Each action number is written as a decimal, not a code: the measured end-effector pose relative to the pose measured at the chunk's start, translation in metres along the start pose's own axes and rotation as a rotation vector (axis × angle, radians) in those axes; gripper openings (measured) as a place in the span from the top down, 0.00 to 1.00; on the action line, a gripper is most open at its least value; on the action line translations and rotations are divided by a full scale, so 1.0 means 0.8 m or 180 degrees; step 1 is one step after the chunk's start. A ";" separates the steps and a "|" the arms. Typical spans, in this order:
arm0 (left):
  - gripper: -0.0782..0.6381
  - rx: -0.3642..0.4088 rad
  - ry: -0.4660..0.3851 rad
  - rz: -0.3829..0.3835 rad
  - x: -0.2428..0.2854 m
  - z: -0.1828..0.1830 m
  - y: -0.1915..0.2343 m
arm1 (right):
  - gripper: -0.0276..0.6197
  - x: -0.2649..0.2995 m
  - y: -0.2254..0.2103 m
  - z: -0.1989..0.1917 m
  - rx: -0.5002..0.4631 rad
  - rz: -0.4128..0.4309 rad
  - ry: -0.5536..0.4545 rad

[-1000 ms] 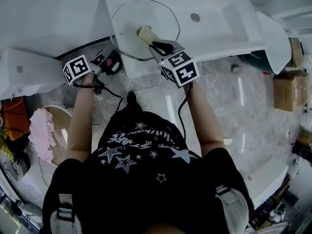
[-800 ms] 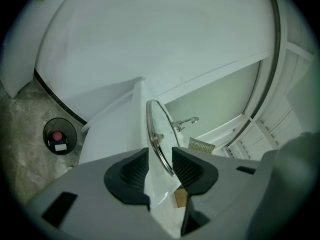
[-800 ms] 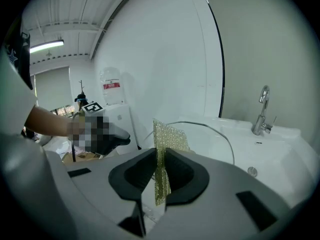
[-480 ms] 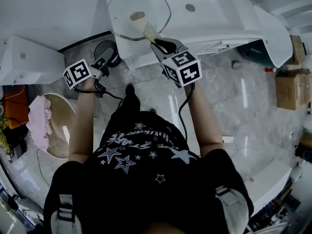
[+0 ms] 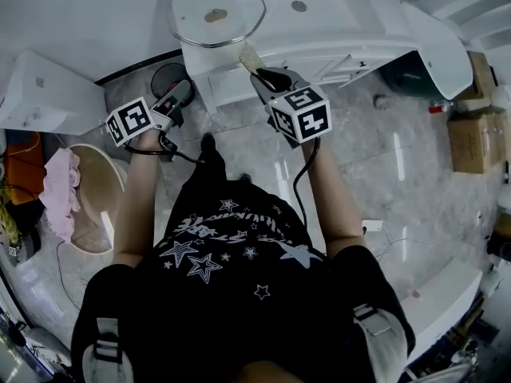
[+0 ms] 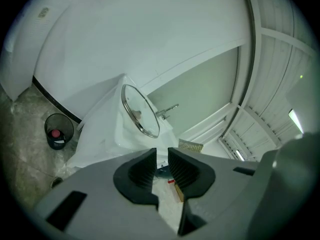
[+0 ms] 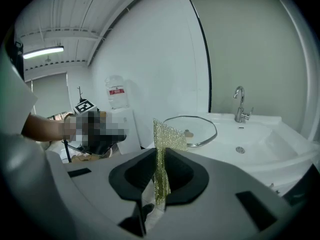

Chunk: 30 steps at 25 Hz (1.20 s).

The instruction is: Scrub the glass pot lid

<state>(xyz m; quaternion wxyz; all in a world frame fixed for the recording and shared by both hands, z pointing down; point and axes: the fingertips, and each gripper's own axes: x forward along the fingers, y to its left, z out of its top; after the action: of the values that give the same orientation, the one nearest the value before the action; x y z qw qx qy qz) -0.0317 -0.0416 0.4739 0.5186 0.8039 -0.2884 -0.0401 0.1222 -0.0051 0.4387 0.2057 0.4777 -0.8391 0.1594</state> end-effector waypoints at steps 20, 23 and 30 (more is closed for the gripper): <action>0.87 0.0860 0.0083 0.0158 -0.038 -0.113 -0.063 | 0.87 -0.076 0.049 -0.082 0.0123 0.0086 0.0079; 0.88 0.0959 0.0128 0.0214 -0.038 -0.125 -0.063 | 0.87 -0.079 0.052 -0.091 0.0205 0.0108 0.0074; 0.88 0.1250 0.0173 0.0356 -0.046 -0.137 -0.064 | 0.87 -0.083 0.059 -0.100 0.0321 0.0176 0.0040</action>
<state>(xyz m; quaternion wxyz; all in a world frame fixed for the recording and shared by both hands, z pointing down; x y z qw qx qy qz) -0.0007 0.0809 0.4714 0.3609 0.8731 -0.3208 0.0674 0.1273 0.1041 0.4717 0.1822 0.4632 -0.8415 0.2100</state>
